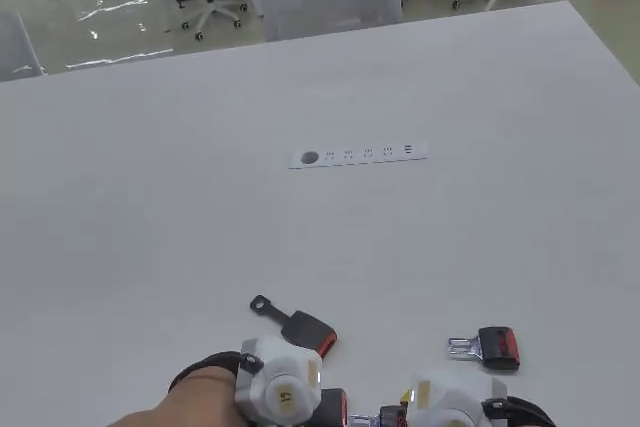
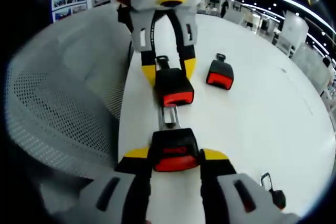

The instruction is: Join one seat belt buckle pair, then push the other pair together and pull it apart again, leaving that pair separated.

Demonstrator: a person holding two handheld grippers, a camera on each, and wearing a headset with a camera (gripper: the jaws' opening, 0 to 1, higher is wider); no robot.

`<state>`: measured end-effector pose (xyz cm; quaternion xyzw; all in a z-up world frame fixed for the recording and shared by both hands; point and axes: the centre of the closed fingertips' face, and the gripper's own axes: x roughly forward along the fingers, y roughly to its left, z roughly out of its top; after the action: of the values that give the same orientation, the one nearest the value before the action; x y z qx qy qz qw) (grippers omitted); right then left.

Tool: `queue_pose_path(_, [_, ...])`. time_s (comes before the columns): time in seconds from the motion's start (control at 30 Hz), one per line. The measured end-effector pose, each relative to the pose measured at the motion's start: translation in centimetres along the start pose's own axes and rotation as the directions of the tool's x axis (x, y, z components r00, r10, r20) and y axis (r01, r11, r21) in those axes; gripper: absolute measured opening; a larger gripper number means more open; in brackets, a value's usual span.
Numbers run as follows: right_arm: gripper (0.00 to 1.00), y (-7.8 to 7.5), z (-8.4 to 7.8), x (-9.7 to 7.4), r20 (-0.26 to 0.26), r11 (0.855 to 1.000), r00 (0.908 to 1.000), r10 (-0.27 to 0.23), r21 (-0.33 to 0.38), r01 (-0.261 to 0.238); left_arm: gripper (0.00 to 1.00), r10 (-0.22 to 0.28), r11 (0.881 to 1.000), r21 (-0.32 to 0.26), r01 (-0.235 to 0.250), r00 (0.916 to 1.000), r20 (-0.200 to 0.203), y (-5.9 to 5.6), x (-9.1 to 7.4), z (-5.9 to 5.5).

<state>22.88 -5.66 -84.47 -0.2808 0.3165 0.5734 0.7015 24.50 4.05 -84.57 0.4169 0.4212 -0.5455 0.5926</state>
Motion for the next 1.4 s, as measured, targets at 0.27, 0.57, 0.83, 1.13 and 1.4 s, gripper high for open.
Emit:
queue_pose_path(0.27, [0.35, 0.0, 0.0, 0.1, -0.007, 1.000, 1.0000, 0.003, -0.001, -0.003, 0.33, -0.013, 1.000, 0.003, 0.013, 0.9999, -0.007, 0.0, 0.0, 0.0])
queue_pose_path(0.57, [0.35, -0.4, 0.2, 0.3, -0.001, 1.000, 0.9999, -0.015, 0.017, 0.015, 0.33, -0.014, 0.999, 0.039, 0.015, 0.9996, -0.026, -0.2, 0.1, 0.1])
queue_pose_path(0.83, [0.35, -0.8, 0.2, 0.4, -0.017, 1.000, 0.9998, -0.013, 0.002, 0.013, 0.33, -0.017, 0.999, 0.043, 0.019, 0.9992, -0.036, -0.2, 0.1, 0.2])
queue_pose_path(1.13, [0.34, -1.3, 0.5, 0.5, -0.024, 1.000, 0.9996, -0.016, -0.013, 0.015, 0.33, -0.026, 0.998, 0.052, 0.028, 0.9985, -0.048, -0.2, 0.1, 0.1])
queue_pose_path(1.4, [0.34, -1.3, 1.6, 1.2, -0.036, 0.998, 0.9993, 0.003, -0.068, -0.005, 0.33, -0.026, 0.999, 0.041, 0.029, 0.9973, -0.068, -0.1, 0.3, 0.1])
